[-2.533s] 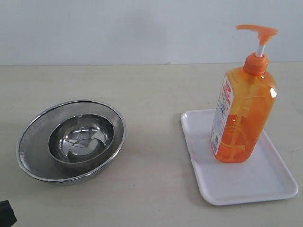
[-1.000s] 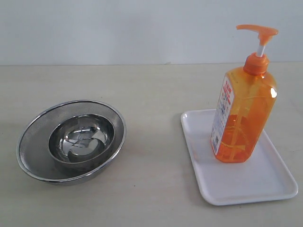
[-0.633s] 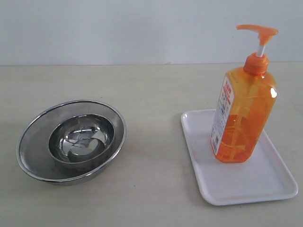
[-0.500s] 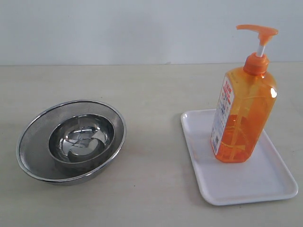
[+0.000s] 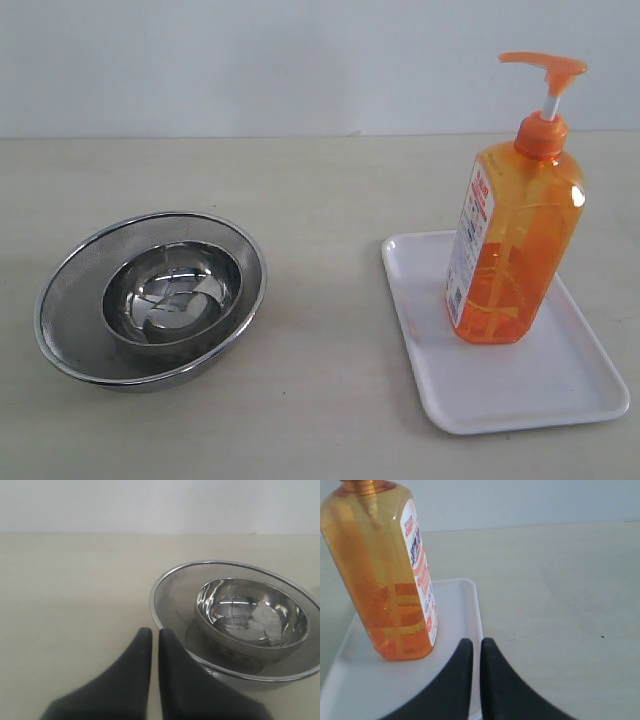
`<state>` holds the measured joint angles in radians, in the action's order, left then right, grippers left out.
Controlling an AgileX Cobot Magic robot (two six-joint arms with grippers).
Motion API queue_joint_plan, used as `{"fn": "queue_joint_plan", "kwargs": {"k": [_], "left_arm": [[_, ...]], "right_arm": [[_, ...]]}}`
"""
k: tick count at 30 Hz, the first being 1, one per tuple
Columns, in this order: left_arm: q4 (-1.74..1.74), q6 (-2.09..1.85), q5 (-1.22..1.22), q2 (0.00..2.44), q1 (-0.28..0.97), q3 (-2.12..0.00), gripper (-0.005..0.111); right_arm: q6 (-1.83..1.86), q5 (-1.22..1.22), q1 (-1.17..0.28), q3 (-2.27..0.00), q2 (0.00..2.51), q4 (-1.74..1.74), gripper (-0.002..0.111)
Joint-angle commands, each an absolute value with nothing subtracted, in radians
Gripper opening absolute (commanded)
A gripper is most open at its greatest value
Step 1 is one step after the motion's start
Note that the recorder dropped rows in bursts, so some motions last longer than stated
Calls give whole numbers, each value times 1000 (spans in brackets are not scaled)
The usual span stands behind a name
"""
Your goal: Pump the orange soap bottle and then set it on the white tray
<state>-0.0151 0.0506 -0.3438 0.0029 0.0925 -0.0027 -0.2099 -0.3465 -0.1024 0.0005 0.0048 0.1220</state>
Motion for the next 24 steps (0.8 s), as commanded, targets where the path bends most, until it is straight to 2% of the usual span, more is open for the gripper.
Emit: {"fn": "queue_joint_plan", "kwargs": {"k": [1,24], "left_arm": [[-20,59,-345,0,89,0,5],[-20,59,-343,0,89,0,5]], "right_arm": [[-202,-336,-99,0,0,126,3],[-202,-345,-99,0,0,126,3]]}}
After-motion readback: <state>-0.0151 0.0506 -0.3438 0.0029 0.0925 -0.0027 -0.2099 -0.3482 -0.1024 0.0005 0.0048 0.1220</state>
